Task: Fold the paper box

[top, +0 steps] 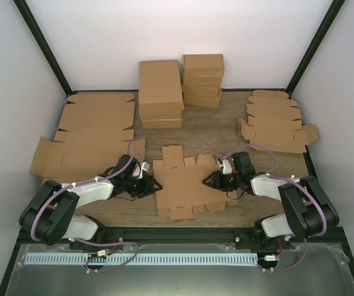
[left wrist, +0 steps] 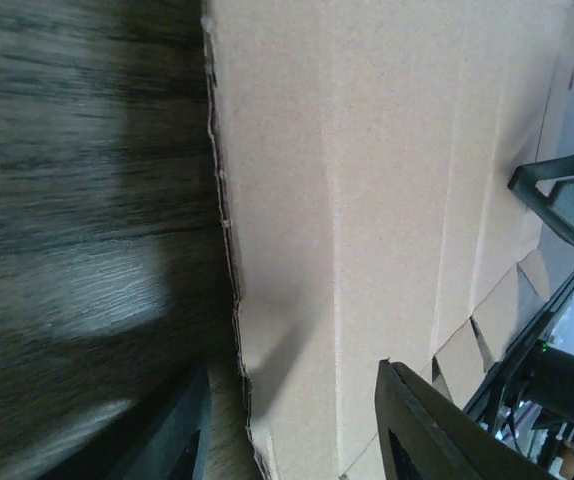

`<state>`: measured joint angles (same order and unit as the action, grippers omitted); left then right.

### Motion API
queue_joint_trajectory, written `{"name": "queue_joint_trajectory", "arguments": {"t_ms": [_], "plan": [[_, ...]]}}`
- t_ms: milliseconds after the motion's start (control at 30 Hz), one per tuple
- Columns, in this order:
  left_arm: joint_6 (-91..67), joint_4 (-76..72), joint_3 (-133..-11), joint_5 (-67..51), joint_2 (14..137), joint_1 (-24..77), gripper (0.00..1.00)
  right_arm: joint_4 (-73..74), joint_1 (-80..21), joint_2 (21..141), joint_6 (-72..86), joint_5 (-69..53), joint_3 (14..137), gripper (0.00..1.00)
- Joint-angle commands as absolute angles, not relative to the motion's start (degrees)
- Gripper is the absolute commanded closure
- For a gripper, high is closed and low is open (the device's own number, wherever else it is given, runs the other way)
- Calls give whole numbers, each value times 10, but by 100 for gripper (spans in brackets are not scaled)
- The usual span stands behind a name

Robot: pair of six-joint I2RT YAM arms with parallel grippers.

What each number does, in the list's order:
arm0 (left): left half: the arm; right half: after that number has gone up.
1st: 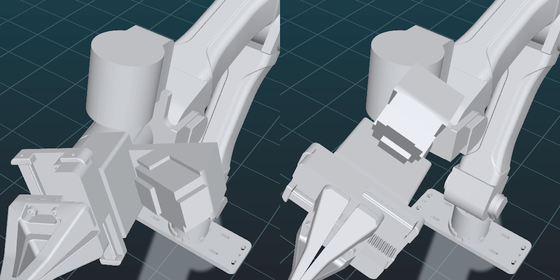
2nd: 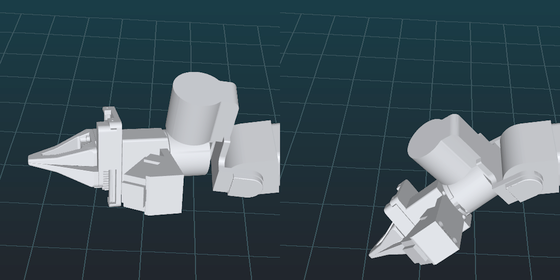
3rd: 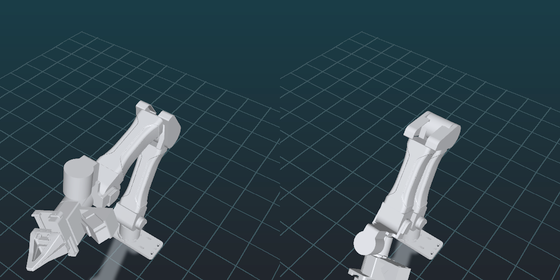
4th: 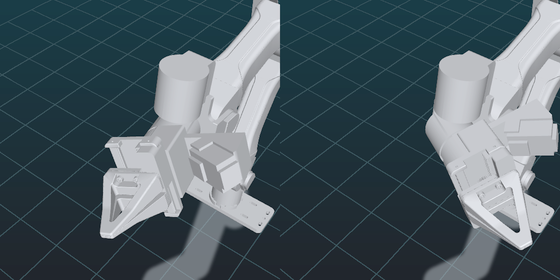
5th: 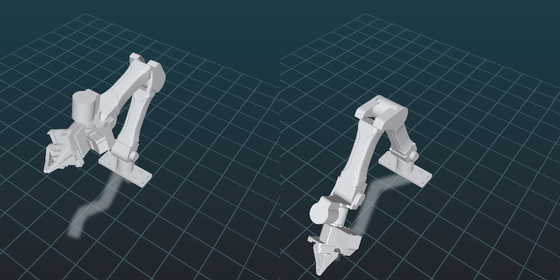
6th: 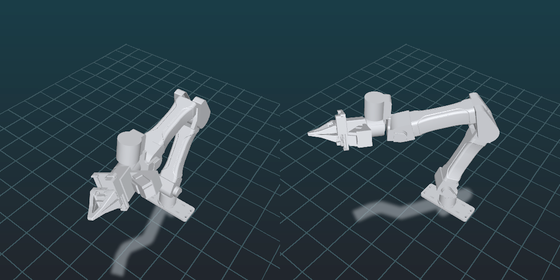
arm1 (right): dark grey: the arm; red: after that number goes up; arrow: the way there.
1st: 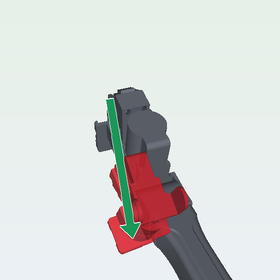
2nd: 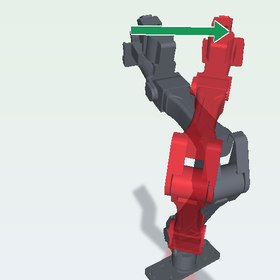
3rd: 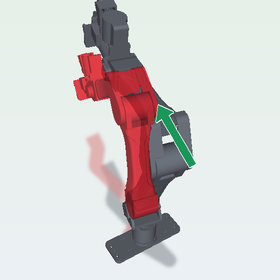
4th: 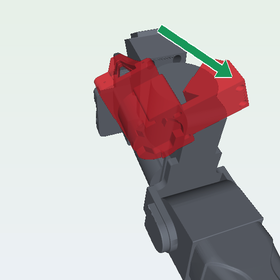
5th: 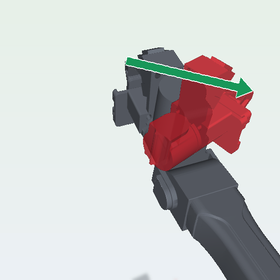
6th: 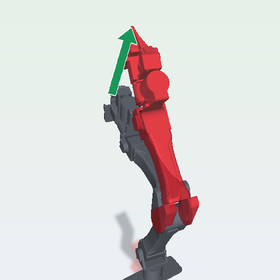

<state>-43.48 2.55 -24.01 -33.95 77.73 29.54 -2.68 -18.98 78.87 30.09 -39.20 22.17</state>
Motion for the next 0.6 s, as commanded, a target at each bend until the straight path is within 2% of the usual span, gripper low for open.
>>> {"name": "queue_joint_trajectory", "arguments": {"t_ms": [0,33,133,400,567], "plan": [[-447,-33,-228,-360,789,295,56,-55,-190,802,313,-398,210,73],[-447,-34,-230,-360,787,295,58,-56,-189,803,314,-395,205,79],[-446,-26,-236,-351,774,295,68,-57,-189,804,315,-391,200,84],[-429,32,-271,-330,741,296,92,-52,-189,799,310,-390,199,86],[-380,111,-320,-296,751,298,96,-38,-189,789,301,-392,212,86]]}}
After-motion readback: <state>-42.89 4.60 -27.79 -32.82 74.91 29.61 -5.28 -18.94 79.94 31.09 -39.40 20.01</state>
